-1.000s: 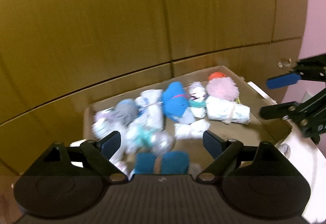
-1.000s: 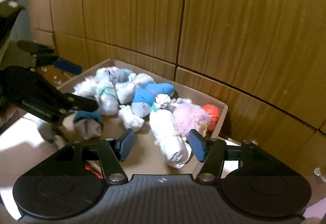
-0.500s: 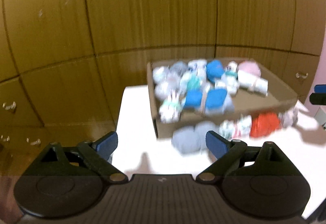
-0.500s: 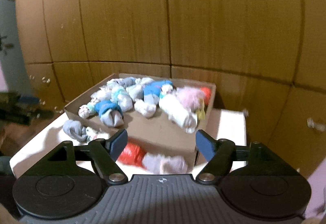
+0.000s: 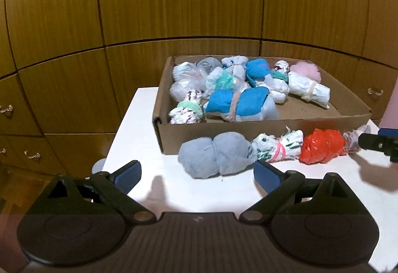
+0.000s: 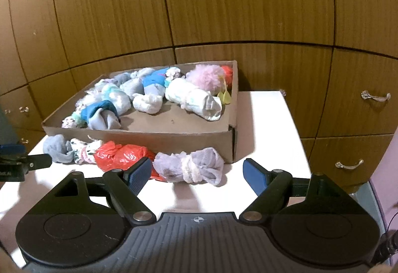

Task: Organize objects
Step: 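Open both tools and withdraw them toward the remaining pile, then grasp lilac sock bundle with right tool while left tool grasps grey sock ball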

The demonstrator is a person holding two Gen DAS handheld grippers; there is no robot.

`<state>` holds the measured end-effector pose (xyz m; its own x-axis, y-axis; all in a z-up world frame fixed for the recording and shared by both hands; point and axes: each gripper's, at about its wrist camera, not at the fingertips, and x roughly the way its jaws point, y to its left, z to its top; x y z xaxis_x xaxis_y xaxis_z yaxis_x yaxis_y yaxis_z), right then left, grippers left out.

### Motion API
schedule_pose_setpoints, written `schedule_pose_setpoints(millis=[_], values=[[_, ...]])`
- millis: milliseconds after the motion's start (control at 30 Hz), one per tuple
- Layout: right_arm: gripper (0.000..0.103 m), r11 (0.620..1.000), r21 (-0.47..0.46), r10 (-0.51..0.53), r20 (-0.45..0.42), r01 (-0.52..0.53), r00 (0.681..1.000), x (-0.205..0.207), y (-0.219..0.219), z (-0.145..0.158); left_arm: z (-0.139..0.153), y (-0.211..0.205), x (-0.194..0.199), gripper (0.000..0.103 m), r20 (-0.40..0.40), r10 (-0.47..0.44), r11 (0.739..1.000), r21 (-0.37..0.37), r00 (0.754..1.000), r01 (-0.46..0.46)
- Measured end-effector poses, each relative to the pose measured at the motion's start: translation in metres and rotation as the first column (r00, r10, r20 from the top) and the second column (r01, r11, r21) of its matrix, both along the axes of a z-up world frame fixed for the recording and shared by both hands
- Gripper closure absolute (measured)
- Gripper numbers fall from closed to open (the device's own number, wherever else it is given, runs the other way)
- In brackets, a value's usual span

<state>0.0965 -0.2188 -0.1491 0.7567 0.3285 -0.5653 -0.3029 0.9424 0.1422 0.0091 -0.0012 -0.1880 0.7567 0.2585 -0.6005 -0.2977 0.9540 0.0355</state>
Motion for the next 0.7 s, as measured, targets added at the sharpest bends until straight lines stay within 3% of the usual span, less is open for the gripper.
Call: schedule_pose_setpoints(millis=[500,600,700], values=[[0.023,0.997,-0.079,-0.021,-0.005,0.021,1.000,0.008,0.027,-0.012,-0.010,0.010,0.022,0.007,-0.005,0.010,0.997,-0.082,1.000,-0.011],[0.029,0.996,-0.086,-0.019,0.000,0.019,1.000,0.007,0.028,-0.012,-0.011,0.014,0.023,0.012,-0.001,0.000,0.992,-0.123,1.000,0.000],[0.034,0.997,-0.079,-0.020,0.002,0.021,1.000,0.006,0.027,-0.012,-0.011,0.016,0.022,0.024,0.002,-0.017,0.988,-0.155,1.000,0.017]])
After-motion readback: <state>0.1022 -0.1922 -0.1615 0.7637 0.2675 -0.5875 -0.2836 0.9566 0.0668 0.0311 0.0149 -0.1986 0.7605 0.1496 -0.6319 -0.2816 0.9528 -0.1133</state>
